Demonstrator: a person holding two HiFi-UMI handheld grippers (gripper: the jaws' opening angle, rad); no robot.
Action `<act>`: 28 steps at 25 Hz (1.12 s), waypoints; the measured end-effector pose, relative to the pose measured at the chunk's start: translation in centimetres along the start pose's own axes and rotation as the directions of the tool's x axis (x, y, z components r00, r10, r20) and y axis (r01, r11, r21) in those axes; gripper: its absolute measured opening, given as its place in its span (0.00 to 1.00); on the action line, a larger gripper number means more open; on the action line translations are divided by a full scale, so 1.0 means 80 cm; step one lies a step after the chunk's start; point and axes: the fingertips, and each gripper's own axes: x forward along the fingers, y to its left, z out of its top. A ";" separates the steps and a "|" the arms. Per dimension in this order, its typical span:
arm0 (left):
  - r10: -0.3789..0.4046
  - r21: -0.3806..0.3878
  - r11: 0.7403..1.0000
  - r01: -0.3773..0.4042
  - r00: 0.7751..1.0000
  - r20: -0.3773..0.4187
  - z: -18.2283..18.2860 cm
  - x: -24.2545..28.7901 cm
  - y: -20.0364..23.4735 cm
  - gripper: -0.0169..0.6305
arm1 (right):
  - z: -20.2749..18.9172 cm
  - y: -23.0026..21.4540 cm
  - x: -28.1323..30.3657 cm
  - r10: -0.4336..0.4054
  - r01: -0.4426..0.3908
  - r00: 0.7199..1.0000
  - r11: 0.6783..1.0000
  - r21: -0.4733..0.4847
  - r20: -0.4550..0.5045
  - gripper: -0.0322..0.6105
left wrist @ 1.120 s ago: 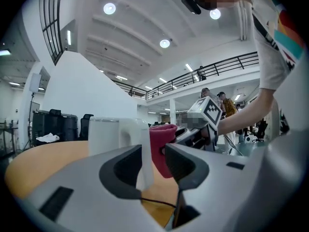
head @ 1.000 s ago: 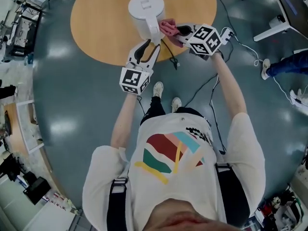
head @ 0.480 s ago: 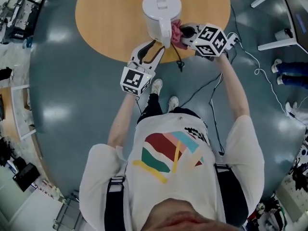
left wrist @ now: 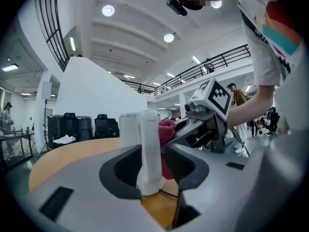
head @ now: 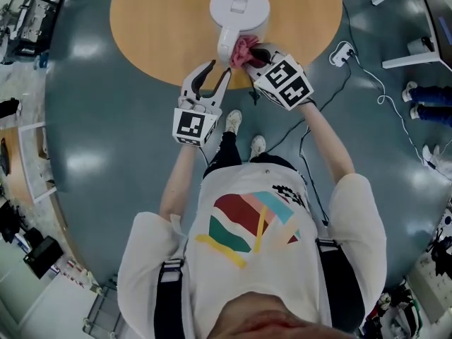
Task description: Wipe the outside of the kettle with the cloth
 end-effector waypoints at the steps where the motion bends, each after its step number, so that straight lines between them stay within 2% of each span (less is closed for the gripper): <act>1: 0.007 0.006 1.000 -0.007 1.000 -0.006 -0.002 -0.004 0.001 0.30 | 0.002 0.005 0.004 -0.023 0.023 1.000 1.000 0.019 0.001 0.12; 6: 0.089 0.071 0.994 -0.085 0.995 -0.045 -0.005 0.001 0.018 0.30 | 0.013 0.024 0.019 -0.061 0.060 0.998 0.997 0.052 0.006 0.12; 9: 0.123 0.069 0.991 -0.118 0.990 -0.068 -0.008 0.004 0.038 0.30 | 0.012 0.029 0.018 -0.092 0.092 0.996 0.995 0.030 -0.002 0.12; 14: 0.084 0.087 0.993 -0.077 0.993 -0.086 -0.007 0.009 0.042 0.29 | 0.022 0.034 0.000 -0.141 0.139 0.989 0.989 0.041 0.035 0.12; 19: 0.069 0.047 0.997 -0.066 0.995 -0.066 -0.006 0.007 0.043 0.28 | 0.014 0.012 0.022 -0.151 0.151 0.988 0.980 0.127 -0.014 0.12; 22: 0.050 0.037 0.998 -0.047 0.997 -0.064 -0.009 0.011 0.043 0.28 | 0.011 0.007 0.031 -0.135 0.138 0.990 0.979 0.147 -0.028 0.12; 28: 0.020 0.033 0.999 -0.018 0.998 -0.057 -0.008 0.006 0.046 0.28 | 0.004 0.015 0.050 -0.107 0.118 0.974 0.992 0.042 -0.201 0.12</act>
